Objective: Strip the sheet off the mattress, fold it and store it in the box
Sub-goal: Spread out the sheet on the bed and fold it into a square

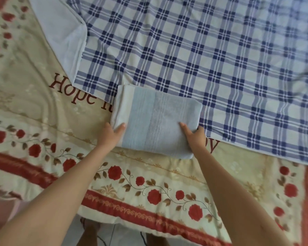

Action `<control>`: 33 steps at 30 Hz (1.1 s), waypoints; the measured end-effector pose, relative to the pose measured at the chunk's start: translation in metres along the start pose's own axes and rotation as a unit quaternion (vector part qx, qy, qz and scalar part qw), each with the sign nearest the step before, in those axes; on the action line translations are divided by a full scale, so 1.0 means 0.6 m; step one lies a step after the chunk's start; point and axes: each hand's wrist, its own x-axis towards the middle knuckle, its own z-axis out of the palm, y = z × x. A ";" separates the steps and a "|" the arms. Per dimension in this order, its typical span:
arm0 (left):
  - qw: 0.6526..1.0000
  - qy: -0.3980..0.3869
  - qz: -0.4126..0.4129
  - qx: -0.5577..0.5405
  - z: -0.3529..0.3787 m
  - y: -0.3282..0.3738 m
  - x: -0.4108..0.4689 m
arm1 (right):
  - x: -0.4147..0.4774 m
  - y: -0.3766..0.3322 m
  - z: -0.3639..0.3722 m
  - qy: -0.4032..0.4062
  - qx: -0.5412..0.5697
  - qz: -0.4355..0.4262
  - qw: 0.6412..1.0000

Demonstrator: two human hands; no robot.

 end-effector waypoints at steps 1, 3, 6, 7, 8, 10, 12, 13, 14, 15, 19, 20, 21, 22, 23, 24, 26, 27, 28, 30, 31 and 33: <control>1.000 -0.011 -0.013 -0.009 -0.005 -0.001 0.003 | -0.001 0.003 -0.005 -0.021 0.020 0.007 1.000; 0.998 -0.037 -0.044 -0.022 -0.008 -0.001 0.012 | -0.001 0.010 -0.012 -0.039 0.026 0.001 0.999; 0.997 -0.043 -0.041 -0.047 -0.005 -0.003 0.010 | -0.018 0.001 -0.013 -0.050 0.069 0.026 0.996; 0.997 -0.034 -0.025 -0.060 -0.010 -0.005 0.005 | -0.032 -0.001 -0.009 -0.066 0.117 0.050 0.990; 0.997 -0.021 -0.008 -0.074 -0.021 -0.010 0.000 | -0.049 -0.003 -0.008 -0.088 0.163 0.072 0.980; 0.995 0.002 0.023 -0.101 -0.053 -0.021 -0.017 | -0.091 -0.007 -0.003 -0.150 0.223 0.085 0.960; 0.993 0.010 0.039 -0.113 -0.107 -0.047 -0.044 | -0.140 -0.009 0.023 -0.197 0.251 0.085 0.944; 0.992 0.015 0.043 -0.115 -0.133 -0.061 -0.056 | -0.166 -0.011 0.036 -0.204 0.265 0.087 0.938; 0.992 0.022 0.043 -0.121 -0.175 -0.089 -0.065 | -0.194 -0.023 0.069 -0.215 0.271 0.091 0.934; 0.991 0.025 0.042 -0.126 -0.204 -0.109 -0.075 | -0.213 -0.026 0.092 -0.219 0.282 0.100 0.929; 0.990 0.082 0.008 -0.112 -0.420 -0.238 -0.070 | -0.302 -0.116 0.281 -0.324 0.258 0.107 0.904; 0.991 0.097 0.005 -0.093 -0.465 -0.257 -0.060 | -0.313 -0.136 0.321 -0.346 0.258 0.095 0.897; 0.990 0.121 0.004 -0.074 -0.512 -0.276 -0.048 | -0.331 -0.160 0.364 -0.361 0.265 0.083 0.890; 0.986 0.153 0.009 -0.067 -0.574 -0.300 -0.034 | -0.347 -0.186 0.425 -0.374 0.274 0.076 0.883; 0.981 0.183 0.019 -0.059 -0.629 -0.327 -0.013 | -0.365 -0.211 0.483 -0.383 0.290 0.073 0.874; 0.977 0.209 0.022 -0.043 -0.679 -0.353 0.007 | -0.387 -0.235 0.540 -0.395 0.310 0.063 0.862; 0.965 0.262 0.008 0.022 -0.741 -0.406 0.054 | -0.407 -0.252 0.635 -0.395 0.328 0.054 0.857; 0.957 0.286 -0.020 0.055 -0.777 -0.448 0.076 | -0.423 -0.260 0.698 -0.391 0.318 0.061 0.862; 0.955 0.281 -0.051 0.076 -0.787 -0.477 0.092 | -0.431 -0.257 0.736 -0.363 0.298 0.077 0.880; 0.962 0.234 -0.118 0.081 -0.790 -0.544 0.115 | -0.451 -0.248 0.811 -0.207 0.180 0.094 0.957; 0.966 0.209 -0.117 0.100 -0.779 -0.563 0.116 | -0.464 -0.243 0.829 -0.096 0.094 0.070 0.988; 0.972 0.170 -0.022 0.162 -0.755 -0.606 0.113 | -0.498 -0.242 0.875 0.036 -0.108 -0.127 0.985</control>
